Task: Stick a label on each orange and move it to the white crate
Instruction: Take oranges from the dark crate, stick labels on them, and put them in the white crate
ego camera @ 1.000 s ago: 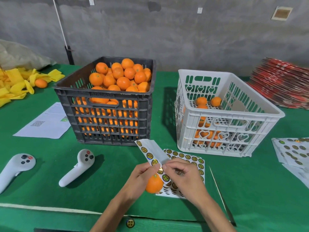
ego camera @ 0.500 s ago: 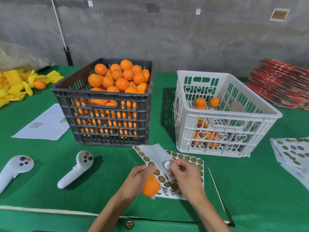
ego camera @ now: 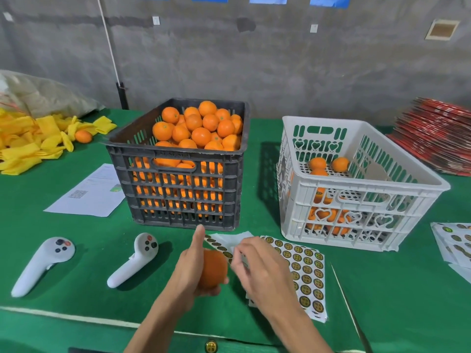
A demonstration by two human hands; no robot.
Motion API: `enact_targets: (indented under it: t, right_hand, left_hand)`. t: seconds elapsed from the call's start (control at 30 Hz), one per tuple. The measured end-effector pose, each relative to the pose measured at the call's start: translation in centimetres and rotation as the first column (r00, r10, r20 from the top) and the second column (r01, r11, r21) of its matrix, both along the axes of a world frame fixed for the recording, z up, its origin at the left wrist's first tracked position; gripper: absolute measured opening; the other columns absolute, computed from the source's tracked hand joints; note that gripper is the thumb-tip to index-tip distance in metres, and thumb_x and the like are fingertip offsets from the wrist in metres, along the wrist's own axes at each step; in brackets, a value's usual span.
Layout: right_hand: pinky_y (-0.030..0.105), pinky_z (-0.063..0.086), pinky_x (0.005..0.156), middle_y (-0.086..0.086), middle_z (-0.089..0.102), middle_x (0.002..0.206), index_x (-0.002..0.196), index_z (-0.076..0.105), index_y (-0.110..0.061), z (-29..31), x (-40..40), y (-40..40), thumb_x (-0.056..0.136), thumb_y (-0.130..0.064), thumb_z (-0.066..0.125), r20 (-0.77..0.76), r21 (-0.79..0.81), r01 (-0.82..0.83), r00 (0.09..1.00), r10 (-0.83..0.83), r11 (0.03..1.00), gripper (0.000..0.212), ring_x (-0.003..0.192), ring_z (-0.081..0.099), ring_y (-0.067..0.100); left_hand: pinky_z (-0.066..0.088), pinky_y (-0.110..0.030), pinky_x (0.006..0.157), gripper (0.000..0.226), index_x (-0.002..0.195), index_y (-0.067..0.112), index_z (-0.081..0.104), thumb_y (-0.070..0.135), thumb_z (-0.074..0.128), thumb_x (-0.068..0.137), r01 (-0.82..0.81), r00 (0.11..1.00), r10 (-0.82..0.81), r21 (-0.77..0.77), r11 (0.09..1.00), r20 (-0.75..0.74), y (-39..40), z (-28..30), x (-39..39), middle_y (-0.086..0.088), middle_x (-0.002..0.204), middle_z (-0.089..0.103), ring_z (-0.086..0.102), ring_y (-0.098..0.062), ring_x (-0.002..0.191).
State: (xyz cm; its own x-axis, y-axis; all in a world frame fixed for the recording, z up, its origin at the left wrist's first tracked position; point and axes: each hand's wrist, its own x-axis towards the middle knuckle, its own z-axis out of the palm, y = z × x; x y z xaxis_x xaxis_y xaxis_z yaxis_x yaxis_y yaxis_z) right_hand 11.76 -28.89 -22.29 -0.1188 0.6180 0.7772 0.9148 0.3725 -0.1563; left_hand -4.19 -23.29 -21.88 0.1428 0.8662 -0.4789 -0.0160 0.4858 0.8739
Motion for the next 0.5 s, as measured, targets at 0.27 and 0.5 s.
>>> enact_targets:
  t: [0.27,0.5]
  right_hand:
    - [0.030,0.056,0.093,0.001,0.070,0.123,0.118,0.073,-0.006,1.2,-1.9,0.0,0.102,-0.022,0.064,-0.181,0.048,-0.138,0.973,0.145,0.989,0.025,0.109,0.067,0.012]
    - [0.011,0.036,0.111,-0.011,0.053,0.149,0.149,0.049,-0.020,3.5,-0.7,0.1,0.086,-0.057,0.075,-0.322,-0.238,-0.175,0.942,0.092,0.956,0.078,0.135,0.048,-0.005]
  left_hand:
    - [0.061,-0.043,0.061,0.087,0.102,0.007,0.071,0.086,0.039,0.088,-0.106,0.992,0.097,0.111,0.988,0.082,0.4,3.3,0.2,-0.017,0.088,0.077,0.076,-0.030,0.072]
    - [0.064,-0.042,0.068,0.076,0.123,0.009,0.061,0.076,0.046,0.092,-0.004,0.956,-0.042,0.156,0.988,0.290,0.2,6.8,1.8,-0.017,0.102,0.078,0.078,-0.036,0.088]
